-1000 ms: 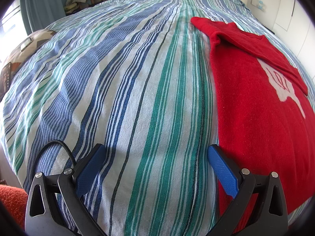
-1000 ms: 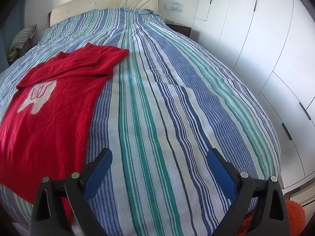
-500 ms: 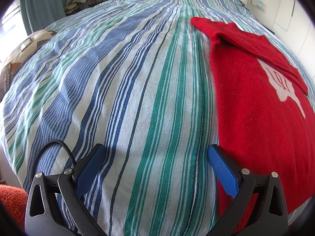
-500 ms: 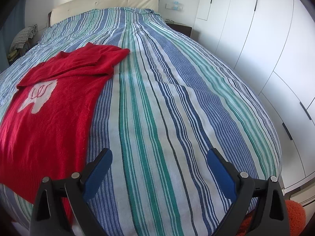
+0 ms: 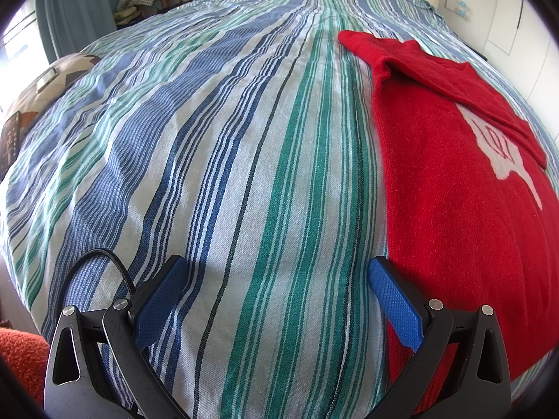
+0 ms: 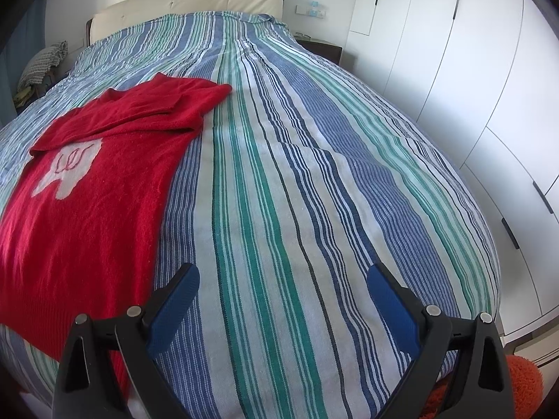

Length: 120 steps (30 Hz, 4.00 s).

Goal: Fold small clothes

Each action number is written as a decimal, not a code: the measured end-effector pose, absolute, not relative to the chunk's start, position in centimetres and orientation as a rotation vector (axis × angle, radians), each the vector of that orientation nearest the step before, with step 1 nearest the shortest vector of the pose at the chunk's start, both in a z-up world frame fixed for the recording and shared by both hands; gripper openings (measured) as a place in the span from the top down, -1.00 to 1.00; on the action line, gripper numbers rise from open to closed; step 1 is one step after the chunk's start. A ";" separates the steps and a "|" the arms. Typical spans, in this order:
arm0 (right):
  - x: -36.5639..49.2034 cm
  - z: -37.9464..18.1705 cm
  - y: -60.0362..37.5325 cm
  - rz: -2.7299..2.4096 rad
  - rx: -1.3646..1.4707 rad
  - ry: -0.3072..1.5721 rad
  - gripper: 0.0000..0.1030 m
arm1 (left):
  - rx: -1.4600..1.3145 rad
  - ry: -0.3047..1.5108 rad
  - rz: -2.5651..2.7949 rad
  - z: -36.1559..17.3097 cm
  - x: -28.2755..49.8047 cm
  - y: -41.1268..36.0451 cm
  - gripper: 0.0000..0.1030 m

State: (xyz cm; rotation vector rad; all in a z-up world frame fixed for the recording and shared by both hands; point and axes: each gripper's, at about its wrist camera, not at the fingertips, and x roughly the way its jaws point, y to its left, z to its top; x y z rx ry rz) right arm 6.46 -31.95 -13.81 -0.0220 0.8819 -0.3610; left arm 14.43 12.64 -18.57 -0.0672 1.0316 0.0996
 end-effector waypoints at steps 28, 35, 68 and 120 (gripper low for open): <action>6.4 -13.8 -32.0 -0.348 -0.018 0.884 -0.86 | -0.066 1.031 0.100 -18.6 14.4 12.6 -0.99; 6.4 -13.7 -32.0 -0.338 -0.012 0.891 -0.86 | -0.067 1.054 0.101 -18.2 14.5 12.6 -0.99; 4.5 -14.2 -29.8 0.165 0.602 1.091 0.93 | -0.334 1.224 -0.217 -12.9 9.9 11.1 0.96; 24.9 -14.0 -32.4 0.107 0.259 0.996 0.18 | -0.123 1.102 -0.090 -14.3 21.6 7.2 -0.52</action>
